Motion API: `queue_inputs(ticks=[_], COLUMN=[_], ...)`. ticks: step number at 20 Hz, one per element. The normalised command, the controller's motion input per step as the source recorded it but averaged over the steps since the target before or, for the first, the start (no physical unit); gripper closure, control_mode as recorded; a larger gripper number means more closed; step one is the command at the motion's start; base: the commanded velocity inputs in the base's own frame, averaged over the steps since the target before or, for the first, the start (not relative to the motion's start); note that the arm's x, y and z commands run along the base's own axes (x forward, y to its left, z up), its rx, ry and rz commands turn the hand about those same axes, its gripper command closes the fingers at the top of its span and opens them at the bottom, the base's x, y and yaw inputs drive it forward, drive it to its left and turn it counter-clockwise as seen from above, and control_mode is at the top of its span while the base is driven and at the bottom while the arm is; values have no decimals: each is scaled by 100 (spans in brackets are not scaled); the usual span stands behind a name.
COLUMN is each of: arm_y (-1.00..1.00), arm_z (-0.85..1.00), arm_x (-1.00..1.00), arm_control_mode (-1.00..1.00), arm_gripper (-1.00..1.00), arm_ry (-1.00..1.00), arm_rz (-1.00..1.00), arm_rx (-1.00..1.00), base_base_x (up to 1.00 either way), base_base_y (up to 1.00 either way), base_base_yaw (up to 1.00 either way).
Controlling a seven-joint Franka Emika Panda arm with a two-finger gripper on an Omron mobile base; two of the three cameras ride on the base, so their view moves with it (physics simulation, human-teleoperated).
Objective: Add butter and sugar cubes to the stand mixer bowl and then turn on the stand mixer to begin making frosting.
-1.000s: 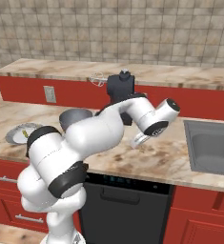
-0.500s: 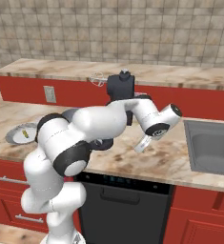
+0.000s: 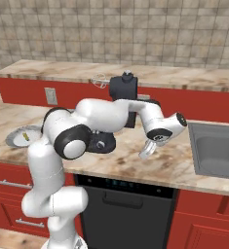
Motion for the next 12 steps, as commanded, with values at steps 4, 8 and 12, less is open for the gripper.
queue_inputs(ticks=[4,8,12], arm_y=[0,0,3], arm_z=[-19,-21,-18], arm_x=[27,31,38], arm_control_mode=[-100,-100,-100], arm_gripper=[-100,-100,-100], arm_ry=[-6,-1,0], arm_rz=[0,0,0], arm_rx=[0,0,0], base_base_x=[0,0,0], base_base_y=[0,0,0], base_base_yaw=[0,0,0])
